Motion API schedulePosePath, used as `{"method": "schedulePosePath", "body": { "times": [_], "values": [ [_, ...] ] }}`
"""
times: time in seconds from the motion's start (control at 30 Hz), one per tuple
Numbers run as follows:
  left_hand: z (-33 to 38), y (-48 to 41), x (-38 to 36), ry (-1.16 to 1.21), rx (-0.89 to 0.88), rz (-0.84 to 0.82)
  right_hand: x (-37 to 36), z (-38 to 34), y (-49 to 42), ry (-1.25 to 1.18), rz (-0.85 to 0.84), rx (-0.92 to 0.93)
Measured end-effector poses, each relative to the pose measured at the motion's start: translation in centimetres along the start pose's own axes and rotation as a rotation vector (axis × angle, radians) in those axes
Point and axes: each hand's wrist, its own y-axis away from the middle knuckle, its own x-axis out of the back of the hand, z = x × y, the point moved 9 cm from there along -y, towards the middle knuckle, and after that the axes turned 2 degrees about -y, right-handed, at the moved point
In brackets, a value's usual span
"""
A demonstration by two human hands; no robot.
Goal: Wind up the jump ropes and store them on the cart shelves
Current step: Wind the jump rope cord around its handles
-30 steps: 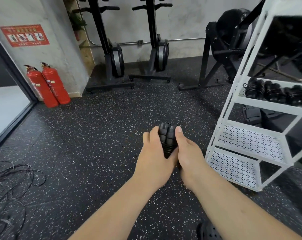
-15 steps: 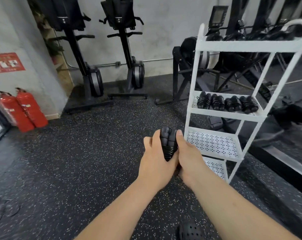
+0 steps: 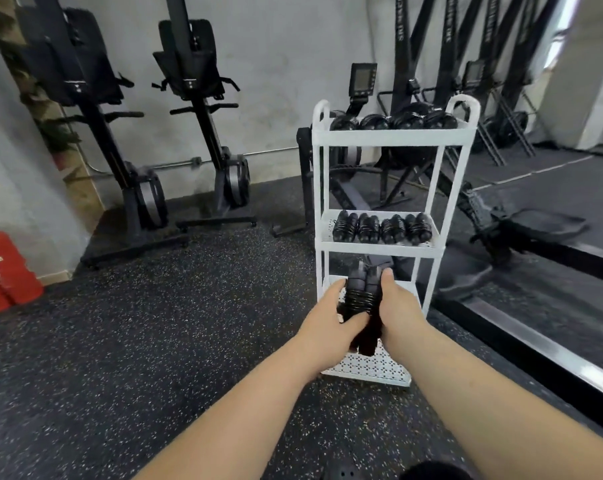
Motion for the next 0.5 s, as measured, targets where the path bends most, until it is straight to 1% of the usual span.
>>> {"method": "schedulePosePath", "body": {
  "times": [0.1, 0.23, 0.3, 0.37, 0.43, 0.5],
  "values": [
    [0.1, -1.2, -1.6, -0.017, -0.002, 0.003, 2.3, -0.3, -1.5, 0.091, -0.014, 0.06],
    [-0.4, -3.4, -3.9, 0.023, 0.036, 0.001, 4.2, -1.7, -2.1, 0.425, -0.072, 0.277],
    [-0.8, -4.7, -4.6, 0.051, 0.061, 0.023, 5.1, -1.7, -1.9, 0.574, -0.1, 0.35],
    [-1.5, -5.8, -5.7, 0.087, 0.1, 0.006, 5.8, -0.6, -2.2, 0.676, -0.139, 0.378],
    [-2.7, -7.0, -6.8, 0.137, 0.168, -0.012, 6.4, 0.9, -2.7, 0.725, -0.166, 0.396],
    [-3.8, -8.3, -8.0, 0.148, 0.198, -0.015, 6.6, 2.2, -3.4, 0.789, -0.194, 0.445]
  ]
}}
